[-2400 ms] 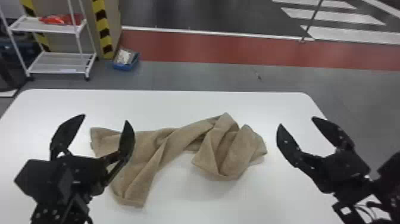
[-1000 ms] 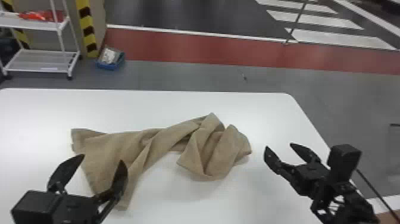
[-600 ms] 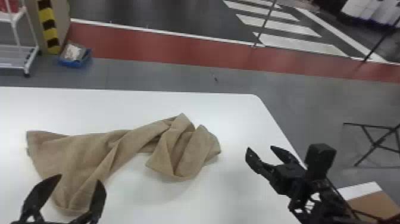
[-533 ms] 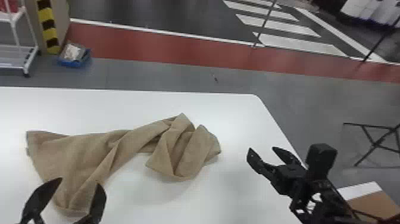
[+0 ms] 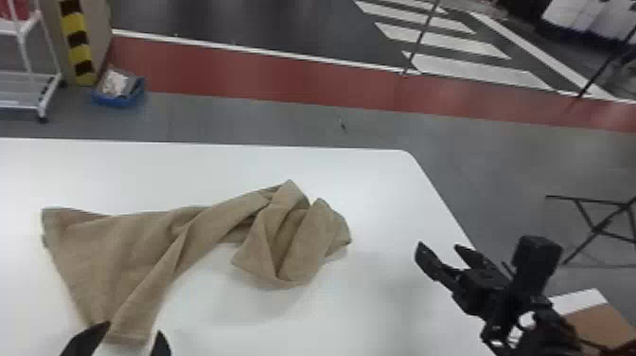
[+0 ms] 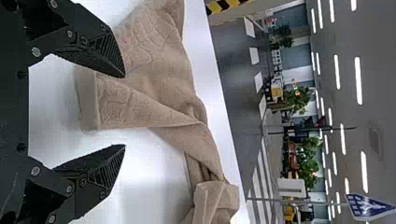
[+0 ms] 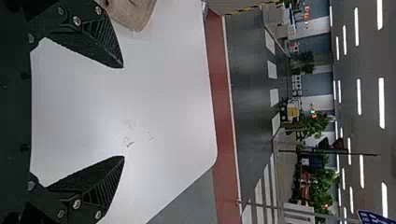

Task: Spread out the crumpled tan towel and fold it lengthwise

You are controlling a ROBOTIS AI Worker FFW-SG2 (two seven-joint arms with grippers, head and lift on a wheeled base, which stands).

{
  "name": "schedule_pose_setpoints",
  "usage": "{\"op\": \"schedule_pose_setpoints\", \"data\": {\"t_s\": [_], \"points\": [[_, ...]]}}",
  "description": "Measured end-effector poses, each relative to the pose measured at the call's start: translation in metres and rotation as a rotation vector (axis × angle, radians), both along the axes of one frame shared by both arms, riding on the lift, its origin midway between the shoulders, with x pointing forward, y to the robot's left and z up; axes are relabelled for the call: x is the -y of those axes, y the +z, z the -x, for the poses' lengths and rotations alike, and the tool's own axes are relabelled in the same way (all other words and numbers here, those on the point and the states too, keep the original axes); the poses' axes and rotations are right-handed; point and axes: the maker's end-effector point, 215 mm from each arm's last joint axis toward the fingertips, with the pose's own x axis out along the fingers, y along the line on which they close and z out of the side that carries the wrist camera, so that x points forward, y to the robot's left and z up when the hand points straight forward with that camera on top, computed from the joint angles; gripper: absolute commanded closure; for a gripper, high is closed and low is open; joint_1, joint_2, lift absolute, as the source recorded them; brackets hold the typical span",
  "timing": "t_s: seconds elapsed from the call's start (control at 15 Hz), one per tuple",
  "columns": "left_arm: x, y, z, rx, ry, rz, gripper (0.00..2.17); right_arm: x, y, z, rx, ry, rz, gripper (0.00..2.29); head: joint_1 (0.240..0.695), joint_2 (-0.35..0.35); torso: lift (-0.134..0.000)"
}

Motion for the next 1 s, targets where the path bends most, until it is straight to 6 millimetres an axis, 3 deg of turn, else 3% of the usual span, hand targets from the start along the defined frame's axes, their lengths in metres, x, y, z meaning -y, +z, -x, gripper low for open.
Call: {"op": "schedule_pose_setpoints", "data": {"t_s": [0.47,1.0], "points": [[0.024,-0.018,0.013,-0.049,-0.049,-0.021,0.51,-0.003,0.004,-0.005,0.008,0.006,0.002,0.21,0.695,-0.35,-0.125],[0.015,-0.023,0.0,-0.007,-0.003,-0.05,0.51,-0.008,0.004,-0.006,0.012,0.024,-0.008,0.21,0.695,-0.35,-0.125]]}}
